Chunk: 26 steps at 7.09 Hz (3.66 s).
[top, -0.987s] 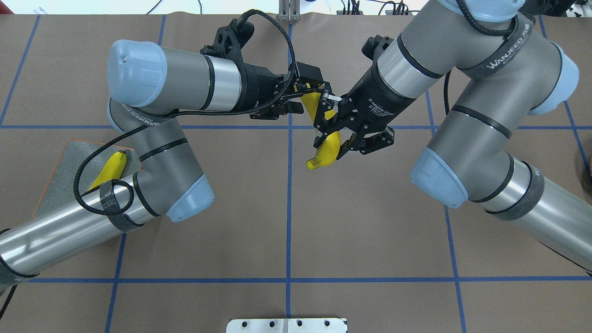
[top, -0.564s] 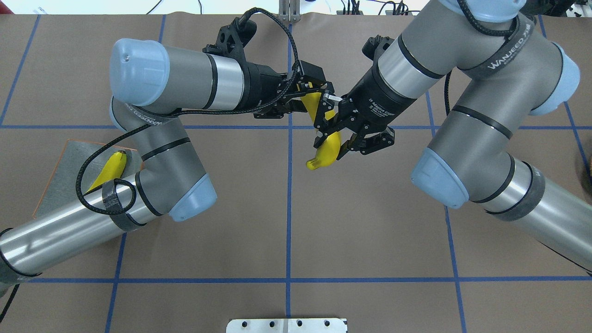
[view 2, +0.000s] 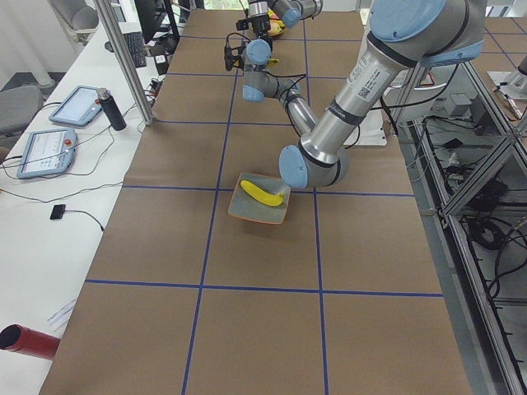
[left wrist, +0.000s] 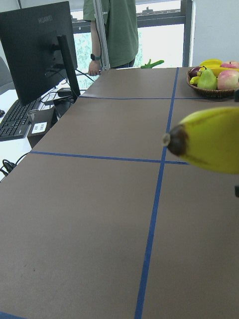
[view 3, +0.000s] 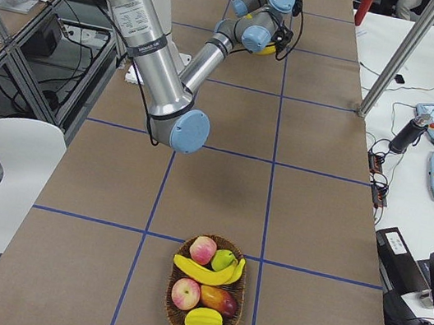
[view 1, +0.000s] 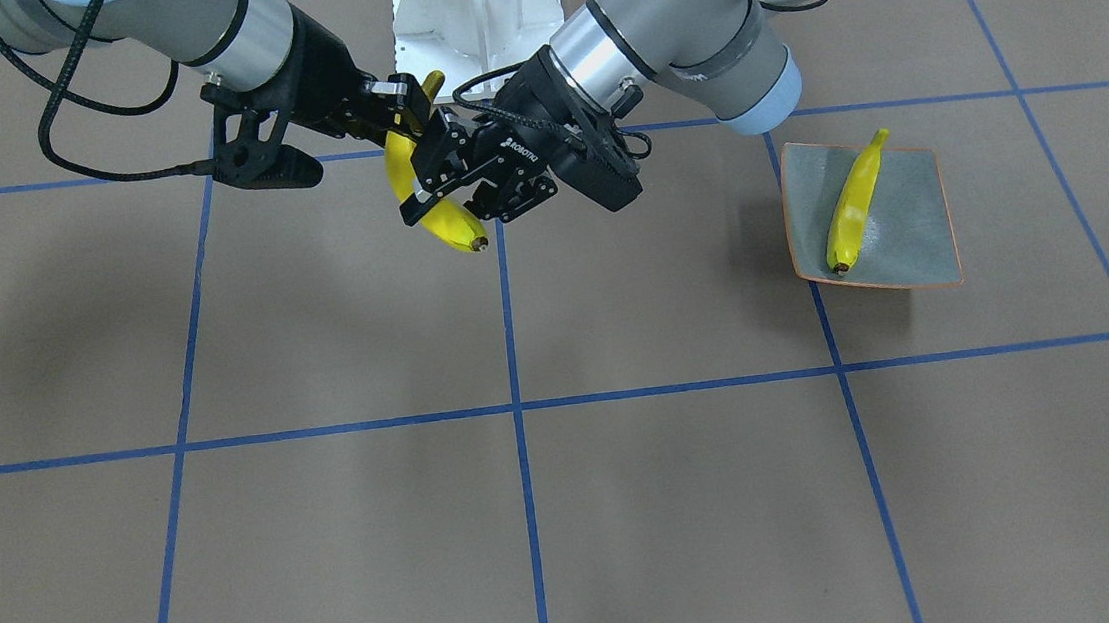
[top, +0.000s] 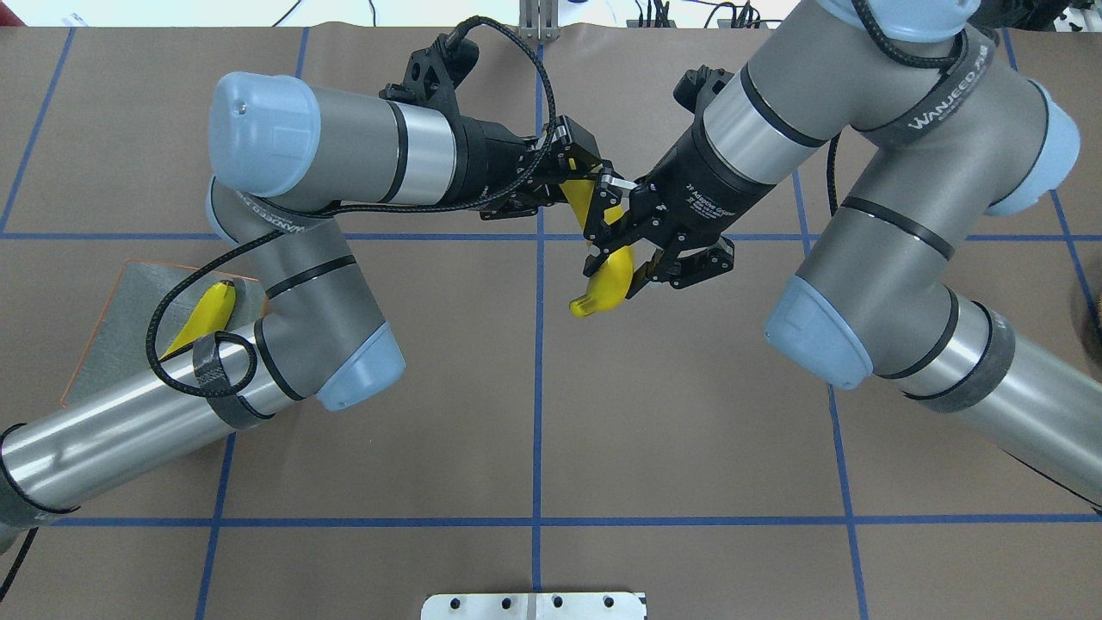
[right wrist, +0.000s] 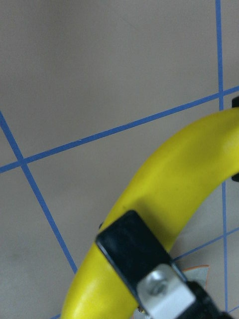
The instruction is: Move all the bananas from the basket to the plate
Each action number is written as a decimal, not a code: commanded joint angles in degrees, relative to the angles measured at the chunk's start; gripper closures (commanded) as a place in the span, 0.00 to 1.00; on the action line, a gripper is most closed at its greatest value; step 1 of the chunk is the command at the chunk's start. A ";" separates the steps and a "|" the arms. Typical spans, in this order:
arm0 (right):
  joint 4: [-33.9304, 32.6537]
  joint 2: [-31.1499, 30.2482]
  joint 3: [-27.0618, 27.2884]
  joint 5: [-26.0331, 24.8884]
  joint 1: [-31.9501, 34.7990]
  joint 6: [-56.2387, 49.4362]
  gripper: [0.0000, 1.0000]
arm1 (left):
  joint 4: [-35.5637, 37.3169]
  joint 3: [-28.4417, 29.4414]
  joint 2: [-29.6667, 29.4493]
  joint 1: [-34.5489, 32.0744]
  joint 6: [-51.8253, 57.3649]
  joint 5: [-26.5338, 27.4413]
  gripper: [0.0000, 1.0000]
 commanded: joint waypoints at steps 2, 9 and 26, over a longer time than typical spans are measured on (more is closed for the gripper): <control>0.09 -0.17 -0.17 -0.16 -0.39 -0.53 0.01 | -0.09 0.02 0.02 0.03 -3.47 0.02 1.00; 6.41 -4.03 4.12 0.54 4.69 -0.10 0.00 | 0.00 2.64 0.81 -0.14 -3.41 -0.16 1.00; 8.35 -14.85 0.45 -3.24 16.13 -19.61 0.00 | 45.87 -24.59 35.53 -5.24 59.07 -4.91 1.00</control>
